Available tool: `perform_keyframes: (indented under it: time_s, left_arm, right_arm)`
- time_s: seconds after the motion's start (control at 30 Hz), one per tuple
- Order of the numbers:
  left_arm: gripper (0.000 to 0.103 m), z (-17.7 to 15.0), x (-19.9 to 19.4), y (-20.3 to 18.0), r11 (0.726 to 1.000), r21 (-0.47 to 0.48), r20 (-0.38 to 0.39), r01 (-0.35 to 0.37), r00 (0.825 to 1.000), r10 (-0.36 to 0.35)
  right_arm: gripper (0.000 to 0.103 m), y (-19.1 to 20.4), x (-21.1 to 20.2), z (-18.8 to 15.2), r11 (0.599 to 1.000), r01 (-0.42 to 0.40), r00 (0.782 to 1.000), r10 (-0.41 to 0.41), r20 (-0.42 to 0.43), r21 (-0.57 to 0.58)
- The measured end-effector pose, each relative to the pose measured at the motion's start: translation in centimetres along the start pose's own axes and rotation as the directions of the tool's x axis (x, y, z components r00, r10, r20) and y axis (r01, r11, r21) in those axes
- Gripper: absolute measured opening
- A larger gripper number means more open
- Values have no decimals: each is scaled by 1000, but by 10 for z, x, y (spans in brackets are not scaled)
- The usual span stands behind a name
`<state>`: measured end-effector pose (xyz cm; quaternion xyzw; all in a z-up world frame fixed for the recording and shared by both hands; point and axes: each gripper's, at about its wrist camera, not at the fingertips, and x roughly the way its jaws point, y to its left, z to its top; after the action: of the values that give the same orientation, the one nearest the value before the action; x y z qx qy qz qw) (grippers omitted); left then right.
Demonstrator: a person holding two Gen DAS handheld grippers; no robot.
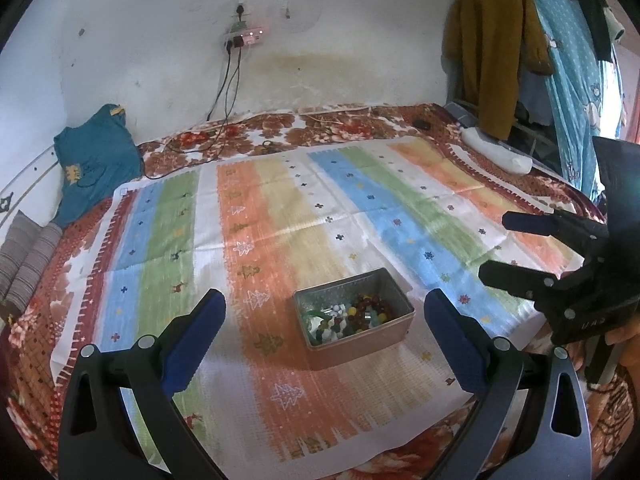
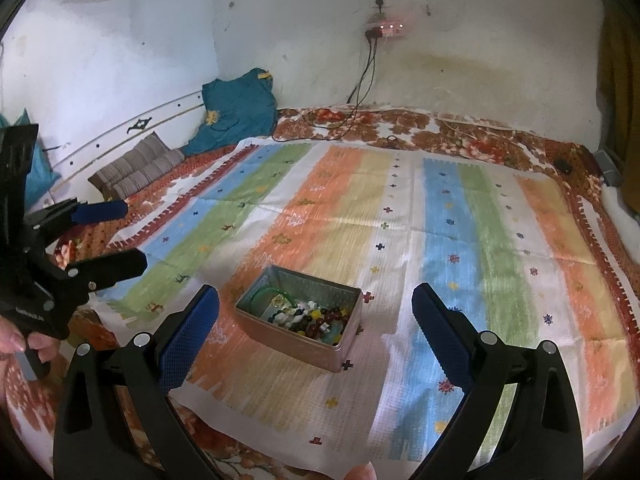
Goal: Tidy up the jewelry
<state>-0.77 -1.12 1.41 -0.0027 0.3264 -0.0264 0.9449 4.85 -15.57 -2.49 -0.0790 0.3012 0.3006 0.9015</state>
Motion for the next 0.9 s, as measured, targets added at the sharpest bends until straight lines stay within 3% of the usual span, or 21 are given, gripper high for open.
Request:
perform_keyframes:
  time_s: [0.9]
  left_arm:
    - [98,0,0,1,1000,-14,3,21,1000,-21]
  right_arm:
    - [98,3,3,-1,1000,26,999,-26,-20,-14]
